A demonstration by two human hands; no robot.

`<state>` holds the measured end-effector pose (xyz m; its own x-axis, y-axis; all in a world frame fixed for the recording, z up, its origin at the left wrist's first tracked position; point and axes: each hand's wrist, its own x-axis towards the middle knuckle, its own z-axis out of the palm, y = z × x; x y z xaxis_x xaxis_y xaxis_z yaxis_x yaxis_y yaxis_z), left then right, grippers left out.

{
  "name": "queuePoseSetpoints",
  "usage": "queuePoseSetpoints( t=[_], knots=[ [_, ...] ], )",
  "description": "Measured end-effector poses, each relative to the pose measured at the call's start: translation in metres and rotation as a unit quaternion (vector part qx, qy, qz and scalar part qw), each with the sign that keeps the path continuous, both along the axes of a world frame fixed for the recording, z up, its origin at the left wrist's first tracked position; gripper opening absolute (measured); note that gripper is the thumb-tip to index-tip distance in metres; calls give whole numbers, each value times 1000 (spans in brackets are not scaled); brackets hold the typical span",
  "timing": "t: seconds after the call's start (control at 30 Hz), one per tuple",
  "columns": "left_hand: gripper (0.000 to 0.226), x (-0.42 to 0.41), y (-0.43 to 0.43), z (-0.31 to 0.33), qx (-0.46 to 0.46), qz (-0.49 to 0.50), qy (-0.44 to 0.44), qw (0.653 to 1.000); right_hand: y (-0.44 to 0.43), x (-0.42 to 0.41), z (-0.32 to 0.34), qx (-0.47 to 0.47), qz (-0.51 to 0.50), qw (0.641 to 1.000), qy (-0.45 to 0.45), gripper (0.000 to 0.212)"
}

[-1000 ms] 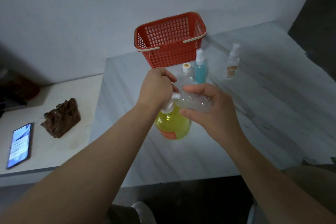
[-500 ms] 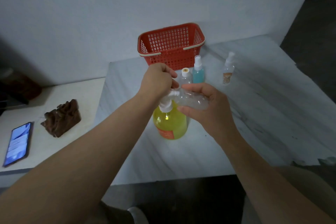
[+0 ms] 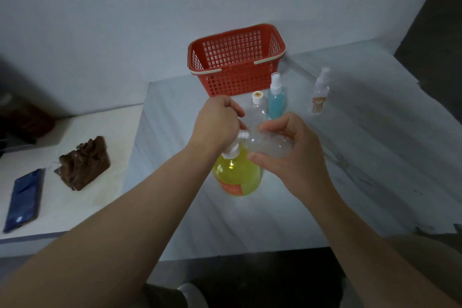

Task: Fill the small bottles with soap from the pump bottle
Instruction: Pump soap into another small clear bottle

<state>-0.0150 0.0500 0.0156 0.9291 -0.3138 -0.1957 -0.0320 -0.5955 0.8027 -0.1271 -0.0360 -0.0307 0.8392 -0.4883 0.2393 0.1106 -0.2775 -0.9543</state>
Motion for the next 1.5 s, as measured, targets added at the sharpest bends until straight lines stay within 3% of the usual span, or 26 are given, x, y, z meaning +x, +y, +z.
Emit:
queuePoseSetpoints(
  t=[0.6,1.5],
  knots=[
    [29,0,-3,11,-10,5,-42,999,1,3,2,-32,-21,999,-14,49],
    [33,1,-1,1,4,-7,20,1000,5,2,-1,-32,-23,999,-12,49]
  ],
)
